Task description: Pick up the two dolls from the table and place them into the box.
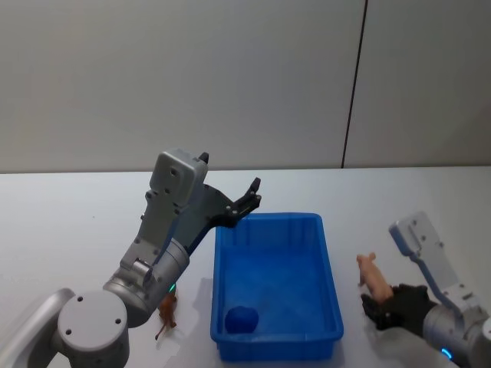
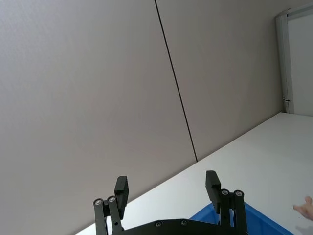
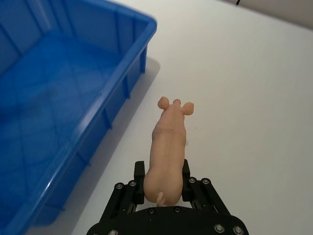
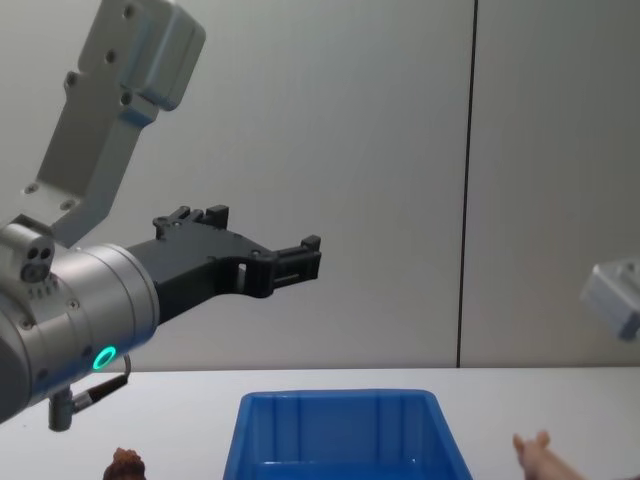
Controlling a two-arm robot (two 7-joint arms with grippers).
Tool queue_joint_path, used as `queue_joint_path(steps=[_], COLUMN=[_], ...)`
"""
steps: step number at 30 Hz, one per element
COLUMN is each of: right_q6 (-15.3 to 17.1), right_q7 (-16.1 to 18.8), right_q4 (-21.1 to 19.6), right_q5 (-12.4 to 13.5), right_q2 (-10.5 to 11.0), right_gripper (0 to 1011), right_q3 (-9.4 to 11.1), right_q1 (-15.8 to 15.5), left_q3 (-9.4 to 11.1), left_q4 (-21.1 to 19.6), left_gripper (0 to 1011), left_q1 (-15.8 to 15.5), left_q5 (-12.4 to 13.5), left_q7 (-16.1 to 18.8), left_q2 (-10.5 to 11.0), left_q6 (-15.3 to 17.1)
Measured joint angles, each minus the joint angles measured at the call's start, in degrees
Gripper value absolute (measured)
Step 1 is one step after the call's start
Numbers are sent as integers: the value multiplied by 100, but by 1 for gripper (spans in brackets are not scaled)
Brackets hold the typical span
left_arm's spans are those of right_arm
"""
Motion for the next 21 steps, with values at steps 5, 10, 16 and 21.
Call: queue_joint_path(steps=[5,10,16,21], right_q6=[-171,-405,-693,-853], right_q7=[-120,-194,-117,70], right_q4=[-98,-223,-350,-404], right_q5=[17,32,73,122], right_q2=[0,-8,-38,-73], right_gripper=[383,383,383,383], right_q3=[45,92,134,151], right_q1=[8,55,172,295], left_q3=[0,0,0,0], left_q4=[0,0,0,0], left_gripper=[1001,1001,1001,1001], left_q1=[0,0,0,0], left_q5=[0,0,0,0], left_q7=[0,0,0,0], left_q2=[0,0,0,0], left_q6=[0,0,0,0])
